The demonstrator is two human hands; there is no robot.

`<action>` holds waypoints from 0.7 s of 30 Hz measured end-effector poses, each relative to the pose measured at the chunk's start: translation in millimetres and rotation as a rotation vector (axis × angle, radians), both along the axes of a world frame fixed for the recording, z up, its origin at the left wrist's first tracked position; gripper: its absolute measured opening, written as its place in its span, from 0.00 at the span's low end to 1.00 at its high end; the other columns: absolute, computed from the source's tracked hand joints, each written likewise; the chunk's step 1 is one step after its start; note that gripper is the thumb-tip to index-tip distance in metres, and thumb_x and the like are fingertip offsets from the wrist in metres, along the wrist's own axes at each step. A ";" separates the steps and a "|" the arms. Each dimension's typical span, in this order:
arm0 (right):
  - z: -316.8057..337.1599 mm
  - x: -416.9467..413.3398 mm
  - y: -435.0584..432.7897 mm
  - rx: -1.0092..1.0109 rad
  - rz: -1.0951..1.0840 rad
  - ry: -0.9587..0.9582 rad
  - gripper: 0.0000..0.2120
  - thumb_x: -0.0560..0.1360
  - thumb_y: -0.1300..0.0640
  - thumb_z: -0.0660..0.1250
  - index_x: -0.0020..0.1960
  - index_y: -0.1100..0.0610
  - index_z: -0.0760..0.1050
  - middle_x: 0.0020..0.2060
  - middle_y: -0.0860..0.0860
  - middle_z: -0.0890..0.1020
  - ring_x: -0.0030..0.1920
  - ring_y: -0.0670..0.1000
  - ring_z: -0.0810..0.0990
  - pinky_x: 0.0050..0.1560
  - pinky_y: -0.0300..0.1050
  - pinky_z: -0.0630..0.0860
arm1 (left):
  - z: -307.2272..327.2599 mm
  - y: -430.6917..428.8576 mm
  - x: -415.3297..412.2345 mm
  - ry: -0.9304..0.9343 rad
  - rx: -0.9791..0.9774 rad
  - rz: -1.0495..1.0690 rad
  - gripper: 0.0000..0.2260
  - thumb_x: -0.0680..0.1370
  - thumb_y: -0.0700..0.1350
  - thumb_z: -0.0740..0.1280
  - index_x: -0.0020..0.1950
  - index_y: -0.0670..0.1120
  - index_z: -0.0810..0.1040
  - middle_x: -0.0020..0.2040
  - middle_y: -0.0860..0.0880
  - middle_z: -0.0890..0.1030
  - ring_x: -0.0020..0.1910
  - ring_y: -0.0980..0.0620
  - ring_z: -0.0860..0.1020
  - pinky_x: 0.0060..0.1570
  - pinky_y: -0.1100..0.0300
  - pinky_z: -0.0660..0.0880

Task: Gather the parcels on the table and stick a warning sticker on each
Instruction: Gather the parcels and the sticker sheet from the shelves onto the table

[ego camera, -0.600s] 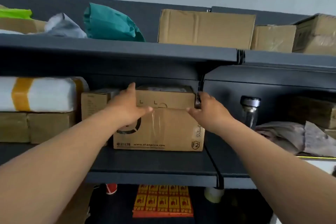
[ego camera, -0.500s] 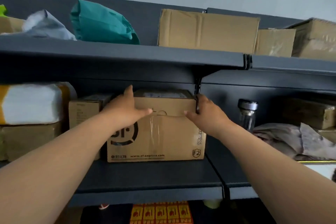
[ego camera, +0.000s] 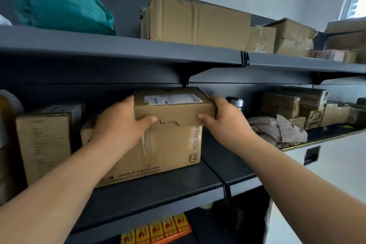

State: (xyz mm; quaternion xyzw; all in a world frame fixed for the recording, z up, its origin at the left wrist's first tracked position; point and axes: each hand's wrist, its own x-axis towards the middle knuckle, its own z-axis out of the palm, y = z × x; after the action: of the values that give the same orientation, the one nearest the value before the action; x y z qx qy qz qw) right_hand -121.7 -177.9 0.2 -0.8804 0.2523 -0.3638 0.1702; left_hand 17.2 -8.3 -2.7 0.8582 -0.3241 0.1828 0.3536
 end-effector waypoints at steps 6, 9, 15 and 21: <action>-5.3 -106.3 11.2 -0.027 -0.052 -0.082 0.29 0.76 0.50 0.67 0.74 0.51 0.60 0.62 0.49 0.76 0.58 0.49 0.75 0.54 0.40 0.71 | -7.7 -3.3 -100.2 -0.036 -0.124 -0.083 0.37 0.73 0.58 0.69 0.77 0.50 0.58 0.69 0.48 0.71 0.65 0.46 0.71 0.60 0.50 0.72; -16.1 -172.3 8.8 -0.007 -0.111 -0.081 0.27 0.76 0.51 0.67 0.73 0.50 0.61 0.59 0.46 0.76 0.55 0.48 0.74 0.52 0.40 0.69 | -18.1 -15.8 -161.8 -0.032 -0.143 -0.150 0.37 0.74 0.57 0.69 0.77 0.50 0.56 0.70 0.48 0.69 0.66 0.47 0.70 0.60 0.51 0.71; -44.9 -318.6 -10.1 0.037 -0.298 -0.071 0.24 0.76 0.53 0.68 0.69 0.52 0.65 0.61 0.47 0.77 0.55 0.48 0.76 0.50 0.40 0.69 | -44.8 -61.0 -283.3 -0.017 -0.149 -0.370 0.34 0.74 0.55 0.69 0.76 0.48 0.58 0.67 0.47 0.72 0.63 0.46 0.71 0.59 0.50 0.71; -71.0 -443.0 -36.1 0.177 -0.499 -0.052 0.21 0.74 0.54 0.70 0.66 0.52 0.69 0.58 0.49 0.79 0.54 0.51 0.78 0.56 0.49 0.77 | -70.8 -124.6 -384.4 -0.012 -0.074 -0.613 0.28 0.75 0.53 0.69 0.71 0.48 0.65 0.60 0.48 0.76 0.57 0.47 0.74 0.51 0.55 0.71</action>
State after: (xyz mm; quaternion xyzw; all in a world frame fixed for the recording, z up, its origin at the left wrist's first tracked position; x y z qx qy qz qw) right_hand -564.7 -214.0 -70.8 -0.7631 0.4878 -0.3933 0.1579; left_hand -367.1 -132.9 -73.5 0.7060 -0.5631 0.0842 0.4212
